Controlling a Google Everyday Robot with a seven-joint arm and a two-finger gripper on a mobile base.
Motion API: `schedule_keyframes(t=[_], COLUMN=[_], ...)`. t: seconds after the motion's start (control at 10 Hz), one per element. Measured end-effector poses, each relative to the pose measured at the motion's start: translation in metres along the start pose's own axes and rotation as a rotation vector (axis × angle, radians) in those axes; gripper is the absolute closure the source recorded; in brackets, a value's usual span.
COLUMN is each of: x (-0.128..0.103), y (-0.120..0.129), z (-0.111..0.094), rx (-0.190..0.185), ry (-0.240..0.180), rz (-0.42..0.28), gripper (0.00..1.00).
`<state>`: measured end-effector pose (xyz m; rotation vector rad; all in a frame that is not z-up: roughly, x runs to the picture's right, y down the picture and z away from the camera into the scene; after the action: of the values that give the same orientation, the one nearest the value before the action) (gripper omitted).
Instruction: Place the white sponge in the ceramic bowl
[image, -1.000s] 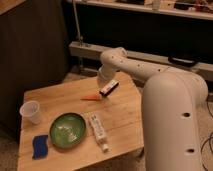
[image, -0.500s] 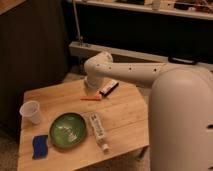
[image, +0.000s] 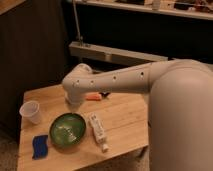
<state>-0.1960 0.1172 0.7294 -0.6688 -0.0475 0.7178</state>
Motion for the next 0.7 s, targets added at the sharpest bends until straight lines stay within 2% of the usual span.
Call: schedule_keyframes(t=[0.2, 0.4, 0.7], x=[-0.005, -0.017, -0.019], y=[0.046, 0.1, 0.126], z=[0.005, 0.015, 0.017], rx=[-0.025, -0.063, -0.091], ry=[0.008, 0.023, 0.013], rz=[-0.083, -0.181, -0.218], gripper=[0.8, 0.59, 0.36])
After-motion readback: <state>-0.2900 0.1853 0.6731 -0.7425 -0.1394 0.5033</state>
